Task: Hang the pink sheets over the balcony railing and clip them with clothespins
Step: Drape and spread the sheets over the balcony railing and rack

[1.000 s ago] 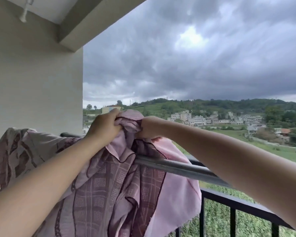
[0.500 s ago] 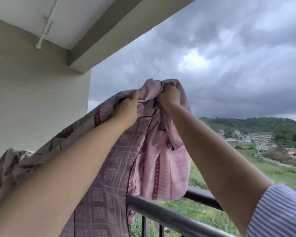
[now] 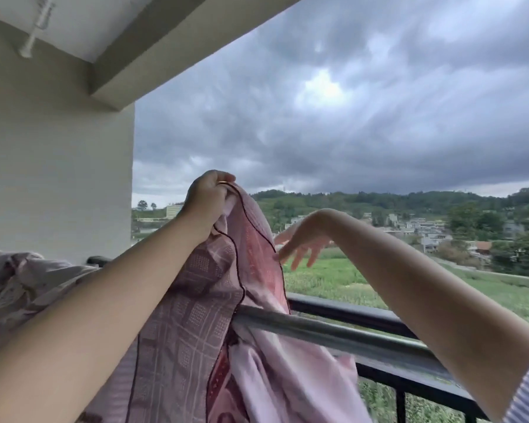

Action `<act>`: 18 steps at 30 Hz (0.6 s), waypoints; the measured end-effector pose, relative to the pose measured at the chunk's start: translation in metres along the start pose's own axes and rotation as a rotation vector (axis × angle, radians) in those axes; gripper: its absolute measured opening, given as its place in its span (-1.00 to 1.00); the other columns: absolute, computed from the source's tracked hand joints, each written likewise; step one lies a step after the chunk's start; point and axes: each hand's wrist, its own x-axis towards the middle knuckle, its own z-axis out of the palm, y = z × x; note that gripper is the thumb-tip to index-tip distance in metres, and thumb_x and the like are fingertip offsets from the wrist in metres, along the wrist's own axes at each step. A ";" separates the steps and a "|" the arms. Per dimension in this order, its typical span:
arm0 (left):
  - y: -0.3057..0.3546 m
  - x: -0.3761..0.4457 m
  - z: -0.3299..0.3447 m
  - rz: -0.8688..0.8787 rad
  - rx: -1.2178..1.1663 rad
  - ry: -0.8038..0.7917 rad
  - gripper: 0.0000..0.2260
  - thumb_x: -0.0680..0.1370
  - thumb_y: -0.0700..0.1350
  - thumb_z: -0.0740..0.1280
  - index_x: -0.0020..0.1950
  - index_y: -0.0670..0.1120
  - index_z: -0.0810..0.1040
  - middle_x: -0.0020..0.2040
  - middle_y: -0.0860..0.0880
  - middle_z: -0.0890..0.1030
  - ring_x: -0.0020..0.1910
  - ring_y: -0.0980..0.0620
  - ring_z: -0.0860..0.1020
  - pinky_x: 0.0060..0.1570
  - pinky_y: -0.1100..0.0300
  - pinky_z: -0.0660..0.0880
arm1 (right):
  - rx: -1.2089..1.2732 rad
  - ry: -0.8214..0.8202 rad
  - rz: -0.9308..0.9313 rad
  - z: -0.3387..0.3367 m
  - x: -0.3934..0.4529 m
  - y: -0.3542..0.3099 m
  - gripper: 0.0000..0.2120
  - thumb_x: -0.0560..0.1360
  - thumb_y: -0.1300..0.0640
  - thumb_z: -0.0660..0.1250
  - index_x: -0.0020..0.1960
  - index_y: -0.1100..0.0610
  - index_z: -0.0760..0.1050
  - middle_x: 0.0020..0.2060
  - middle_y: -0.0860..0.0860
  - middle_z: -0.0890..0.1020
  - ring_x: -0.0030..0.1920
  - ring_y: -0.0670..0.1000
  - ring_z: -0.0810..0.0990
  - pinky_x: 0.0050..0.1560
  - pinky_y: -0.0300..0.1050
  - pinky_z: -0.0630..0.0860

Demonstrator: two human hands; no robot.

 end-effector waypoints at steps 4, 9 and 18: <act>0.014 -0.023 -0.031 0.044 -0.099 -0.005 -0.63 0.51 -0.35 0.08 -0.25 0.08 0.48 -0.25 0.01 0.49 -0.45 0.05 0.37 -0.68 0.47 0.28 | -0.060 0.088 -0.080 0.041 0.016 -0.033 -0.49 0.53 -0.02 0.18 0.38 0.20 0.20 0.36 0.17 0.35 0.24 0.18 0.47 0.09 -0.02 0.52; 0.021 -0.053 -0.071 0.062 -0.017 -0.001 -0.63 0.50 -0.38 0.12 -0.28 0.05 0.49 -0.25 0.08 0.52 -0.23 0.16 0.47 -0.33 0.42 0.41 | -0.265 0.522 -0.052 0.044 0.007 -0.032 -0.70 0.58 0.14 0.09 0.05 0.33 0.48 -0.29 0.13 0.62 -0.46 -0.03 0.57 -0.64 -0.34 0.40; 0.051 -0.137 -0.030 0.301 0.530 -0.372 -0.86 0.49 -0.06 0.33 -0.22 -0.07 0.46 -0.43 0.08 0.37 -0.43 0.15 0.33 -0.45 0.28 0.19 | 0.855 1.147 -0.172 0.040 -0.131 0.049 -0.71 0.44 0.47 0.04 -0.32 0.23 0.41 -0.68 0.11 0.52 -0.72 -0.04 0.49 -0.71 -0.25 0.46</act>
